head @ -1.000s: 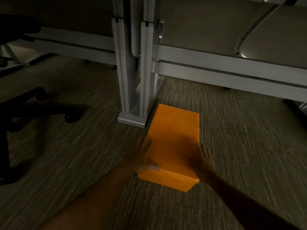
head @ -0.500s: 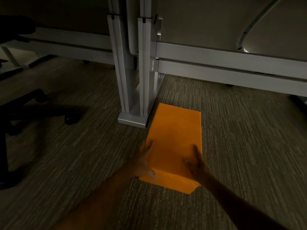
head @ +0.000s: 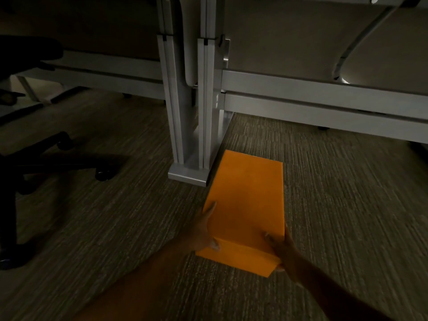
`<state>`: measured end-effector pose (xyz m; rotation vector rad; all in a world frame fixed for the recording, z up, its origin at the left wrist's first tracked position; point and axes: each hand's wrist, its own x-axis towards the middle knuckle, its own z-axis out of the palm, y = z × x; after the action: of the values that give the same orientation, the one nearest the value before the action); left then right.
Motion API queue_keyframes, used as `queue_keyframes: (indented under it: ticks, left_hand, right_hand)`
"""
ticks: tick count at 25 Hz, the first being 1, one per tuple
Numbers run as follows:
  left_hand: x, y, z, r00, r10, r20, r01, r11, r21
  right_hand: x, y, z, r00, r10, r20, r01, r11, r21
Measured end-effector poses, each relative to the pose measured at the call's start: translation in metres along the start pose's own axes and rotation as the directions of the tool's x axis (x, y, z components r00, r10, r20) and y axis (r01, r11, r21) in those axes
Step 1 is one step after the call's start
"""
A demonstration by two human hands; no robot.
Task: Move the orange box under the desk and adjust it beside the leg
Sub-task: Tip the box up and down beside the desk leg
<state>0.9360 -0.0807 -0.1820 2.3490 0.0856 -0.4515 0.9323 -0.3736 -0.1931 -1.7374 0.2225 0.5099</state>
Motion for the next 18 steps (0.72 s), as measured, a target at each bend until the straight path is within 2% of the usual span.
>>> queue_keyframes:
  ticks: [8,18]
  left_hand:
    - [0.027,0.012,-0.044,0.999,0.040,0.025,-0.036,0.988,-0.150]
    - [0.055,-0.027,-0.042,0.999,0.025,-0.023,-0.024,0.998,0.063]
  right_hand:
    - [0.042,-0.029,0.008,0.997,-0.064,-0.034,0.062,0.997,-0.056]
    - [0.073,-0.020,0.032,0.994,-0.108,0.003,0.108,0.994,-0.034]
